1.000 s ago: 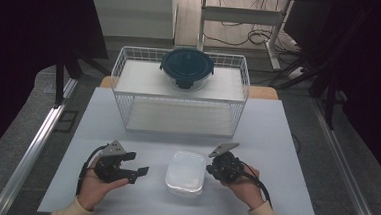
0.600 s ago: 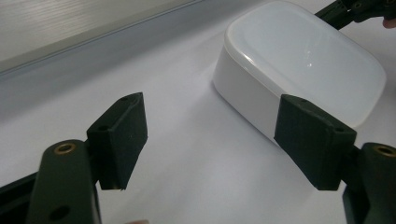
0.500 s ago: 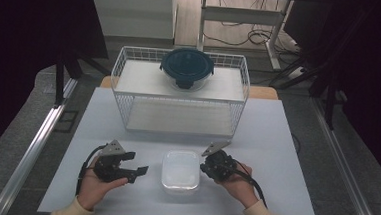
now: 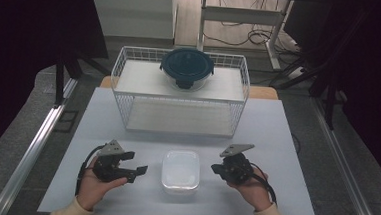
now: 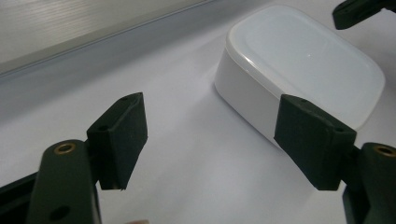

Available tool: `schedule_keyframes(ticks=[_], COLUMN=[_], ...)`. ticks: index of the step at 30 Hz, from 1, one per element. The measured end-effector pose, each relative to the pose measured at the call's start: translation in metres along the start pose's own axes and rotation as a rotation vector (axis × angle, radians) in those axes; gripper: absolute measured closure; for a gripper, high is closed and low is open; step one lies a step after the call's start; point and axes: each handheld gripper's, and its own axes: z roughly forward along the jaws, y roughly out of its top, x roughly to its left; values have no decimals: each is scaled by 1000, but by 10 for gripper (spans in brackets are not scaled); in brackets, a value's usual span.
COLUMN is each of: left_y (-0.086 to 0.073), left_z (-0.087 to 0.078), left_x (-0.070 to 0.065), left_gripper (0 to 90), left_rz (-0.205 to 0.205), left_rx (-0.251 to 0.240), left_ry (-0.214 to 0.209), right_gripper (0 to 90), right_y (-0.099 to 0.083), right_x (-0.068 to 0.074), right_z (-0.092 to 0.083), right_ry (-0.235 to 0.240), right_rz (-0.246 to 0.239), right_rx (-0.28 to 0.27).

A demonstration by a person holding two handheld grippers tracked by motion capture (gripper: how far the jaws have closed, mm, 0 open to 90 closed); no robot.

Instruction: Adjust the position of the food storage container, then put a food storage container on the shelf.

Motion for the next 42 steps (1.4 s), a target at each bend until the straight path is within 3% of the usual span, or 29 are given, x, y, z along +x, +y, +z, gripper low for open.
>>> schedule_keyframes(ticks=[4,5,7,9,14,22,26,32,42], left_y=[0,-1,-1,-3,-4,-5,-6,-5,0], left_z=[-1,-1,-1,-2,-3,-3,-8,-7,-4], left_x=[-1,-2,-2,-3,-2,-2,-4,-5,-6], left_gripper=[254,254,254,254,255,255,252,242,242], left_rz=[-5,-4,-7,-11,-26,-61,-103,-124,-186], left_rx=[-7,-8,-7,-3,-9,-6,-23,-28,-40], left_ry=[1,-1,-1,-2,7,-13,-38,-48,-102], right_gripper=[870,824,591,417,299,234,219,224,229], right_y=[-11,-14,-19,-23,-28,-27,-27,-27,-24], right_x=[-6,-8,-10,-9,-8,-6,-8,-8,-5], right_z=[-8,-10,-12,-14,-16,-17,-19,-19,-19], right_ry=[42,44,40,16,44,55,60,65,146], right_rz=[65,77,129,172,210,213,240,245,288], right_rx=[-40,-46,-73,-98,-130,-158,-175,-180,-230])
